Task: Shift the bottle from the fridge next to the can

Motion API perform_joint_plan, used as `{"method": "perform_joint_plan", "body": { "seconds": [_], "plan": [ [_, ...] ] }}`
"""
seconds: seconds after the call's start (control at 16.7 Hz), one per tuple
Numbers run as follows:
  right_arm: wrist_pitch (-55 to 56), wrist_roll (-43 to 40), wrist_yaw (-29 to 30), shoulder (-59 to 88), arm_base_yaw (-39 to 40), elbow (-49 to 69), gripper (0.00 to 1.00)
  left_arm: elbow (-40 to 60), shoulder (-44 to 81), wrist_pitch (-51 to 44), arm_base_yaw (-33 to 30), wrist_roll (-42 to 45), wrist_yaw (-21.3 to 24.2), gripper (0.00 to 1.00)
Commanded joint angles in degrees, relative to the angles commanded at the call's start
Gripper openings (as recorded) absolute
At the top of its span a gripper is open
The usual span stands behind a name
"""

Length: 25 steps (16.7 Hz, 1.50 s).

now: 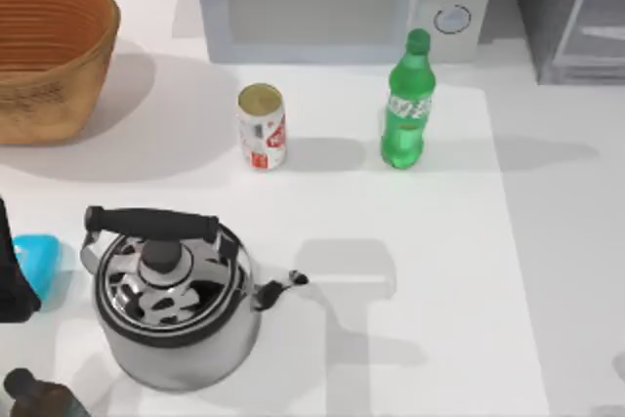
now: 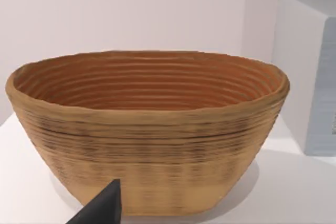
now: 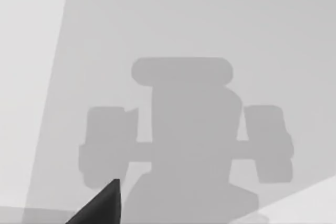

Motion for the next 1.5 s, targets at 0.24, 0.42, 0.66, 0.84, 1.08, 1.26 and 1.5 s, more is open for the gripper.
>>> {"method": "perform_joint_plan", "body": {
  "seconds": [0.24, 0.42, 0.66, 0.84, 1.08, 1.26, 1.5],
  "plan": [
    [-2.44, -21.9, -10.31, 22.16, -20.39, 7.8, 1.0, 0.0, 0.0, 0.0, 0.0, 0.0, 0.0, 1.0],
    [-3.07, -41.16, -18.83, 42.14, -37.28, 13.87, 1.0, 0.0, 0.0, 0.0, 0.0, 0.0, 0.0, 1.0],
    [-1.83, -66.38, -29.76, 68.21, -58.93, 21.08, 1.0, 0.0, 0.0, 0.0, 0.0, 0.0, 0.0, 1.0],
    [0.22, -81.73, -36.73, 83.81, -72.61, 25.32, 1.0, 0.0, 0.0, 0.0, 0.0, 0.0, 0.0, 1.0],
    [3.17, -94.44, -43.01, 96.6, -84.49, 28.79, 1.0, 0.0, 0.0, 0.0, 0.0, 0.0, 0.0, 1.0],
    [4.19, -97.76, -44.83, 99.94, -87.46, 29.77, 1.0, 0.0, 0.0, 0.0, 0.0, 0.0, 0.0, 1.0],
    [4.13, -97.68, -44.74, 99.8, -87.25, 29.57, 1.0, 0.0, 0.0, 0.0, 0.0, 0.0, 0.0, 1.0]
  ]
}}
